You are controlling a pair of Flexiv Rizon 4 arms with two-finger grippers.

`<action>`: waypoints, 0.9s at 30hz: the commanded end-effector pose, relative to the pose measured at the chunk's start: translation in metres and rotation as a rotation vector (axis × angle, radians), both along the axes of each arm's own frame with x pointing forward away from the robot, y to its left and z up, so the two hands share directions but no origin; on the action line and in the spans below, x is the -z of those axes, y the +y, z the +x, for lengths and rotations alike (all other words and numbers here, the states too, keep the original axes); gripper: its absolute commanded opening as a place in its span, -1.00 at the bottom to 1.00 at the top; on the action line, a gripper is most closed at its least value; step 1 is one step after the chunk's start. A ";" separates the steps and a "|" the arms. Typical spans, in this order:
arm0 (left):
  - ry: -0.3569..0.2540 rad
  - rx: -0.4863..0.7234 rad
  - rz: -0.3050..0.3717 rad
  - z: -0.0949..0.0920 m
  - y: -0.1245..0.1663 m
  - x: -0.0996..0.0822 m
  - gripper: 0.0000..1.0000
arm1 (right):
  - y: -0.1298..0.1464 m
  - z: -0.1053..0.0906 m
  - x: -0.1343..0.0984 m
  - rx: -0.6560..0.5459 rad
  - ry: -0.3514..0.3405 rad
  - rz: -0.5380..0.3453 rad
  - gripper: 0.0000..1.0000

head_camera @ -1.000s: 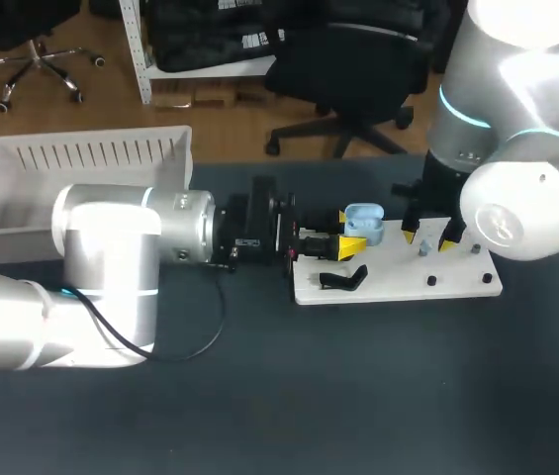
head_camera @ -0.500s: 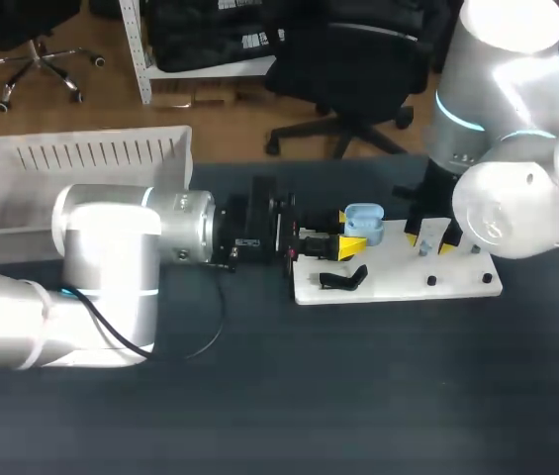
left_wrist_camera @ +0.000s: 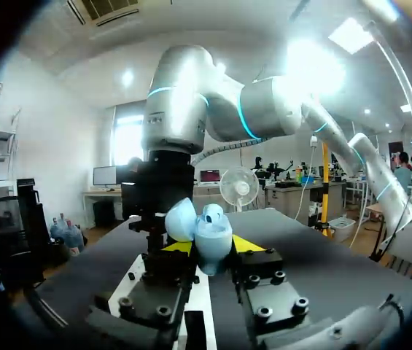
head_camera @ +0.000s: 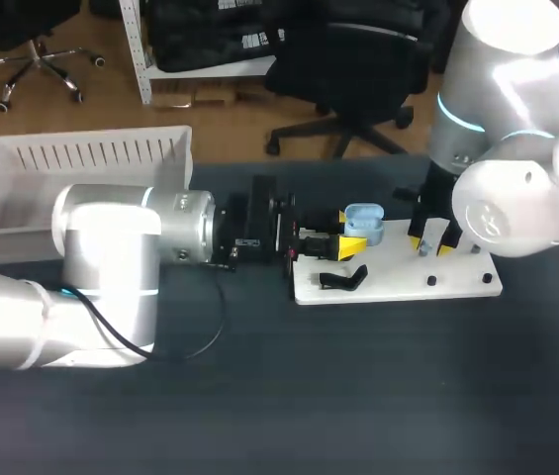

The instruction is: Pick up each earbud case from the left stands, insert the matching earbuds, close the lid, and place the case in the box.

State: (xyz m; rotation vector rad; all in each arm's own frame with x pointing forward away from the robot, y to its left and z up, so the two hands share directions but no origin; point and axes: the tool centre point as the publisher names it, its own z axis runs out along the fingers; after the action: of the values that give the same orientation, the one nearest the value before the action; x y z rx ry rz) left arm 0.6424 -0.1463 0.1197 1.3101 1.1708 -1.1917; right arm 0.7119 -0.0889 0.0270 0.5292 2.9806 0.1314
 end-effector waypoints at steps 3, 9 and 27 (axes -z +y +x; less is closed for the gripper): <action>-0.003 -0.004 -0.004 -0.001 0.000 0.001 -1.00 | 0.002 0.002 0.001 -0.003 0.010 0.001 -0.41; -0.003 -0.004 -0.004 -0.001 0.000 0.001 -1.00 | 0.003 0.002 0.001 -0.005 0.015 0.005 -0.84; -0.003 -0.004 -0.004 -0.001 0.000 0.001 -1.00 | -0.005 -0.001 -0.029 -0.002 -0.018 0.029 -1.00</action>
State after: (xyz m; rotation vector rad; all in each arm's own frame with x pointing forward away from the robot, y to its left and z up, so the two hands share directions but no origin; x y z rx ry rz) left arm 0.6424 -0.1463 0.1197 1.3101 1.1708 -1.1917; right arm 0.7183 -0.0880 0.0465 0.5219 2.9746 0.1671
